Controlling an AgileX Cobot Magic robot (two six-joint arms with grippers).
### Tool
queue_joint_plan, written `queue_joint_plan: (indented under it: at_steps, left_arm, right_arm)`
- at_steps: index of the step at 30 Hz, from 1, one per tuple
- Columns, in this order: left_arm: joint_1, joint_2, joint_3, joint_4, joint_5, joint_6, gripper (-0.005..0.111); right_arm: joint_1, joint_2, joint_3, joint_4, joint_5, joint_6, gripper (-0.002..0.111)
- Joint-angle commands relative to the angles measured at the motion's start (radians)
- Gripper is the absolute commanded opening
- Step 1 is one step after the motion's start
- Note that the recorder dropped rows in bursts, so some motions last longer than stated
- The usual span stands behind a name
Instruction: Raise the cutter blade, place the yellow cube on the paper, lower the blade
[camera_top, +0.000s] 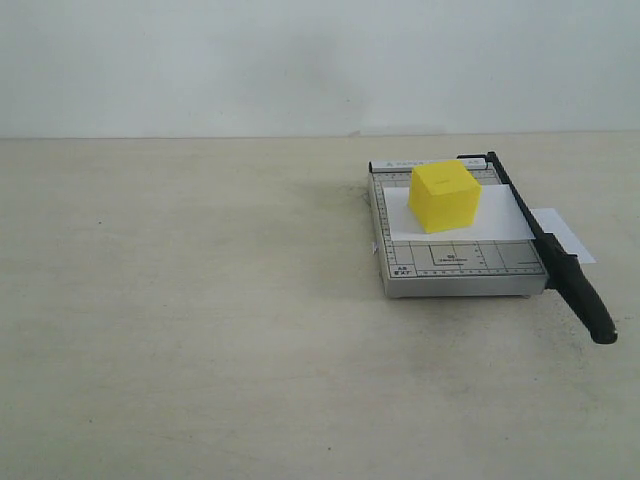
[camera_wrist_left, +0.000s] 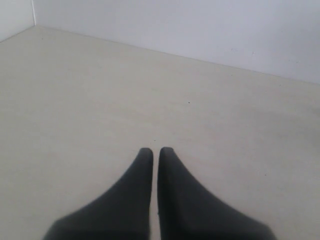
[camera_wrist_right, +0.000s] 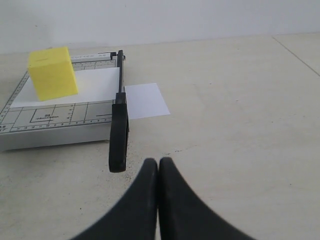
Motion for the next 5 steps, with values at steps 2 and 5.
queue_joint_plan:
  at_steps: [2, 5]
  left_arm:
    - [0.001, -0.001, -0.001, -0.003, -0.01, -0.006, 0.004]
    - [0.001, -0.001, -0.001, -0.003, -0.01, -0.006, 0.004]
  right_arm:
    - [-0.002, -0.004, 0.0, 0.003, -0.006, 0.0, 0.0]
    - [-0.002, -0.004, 0.0, 0.003, -0.006, 0.0, 0.0]
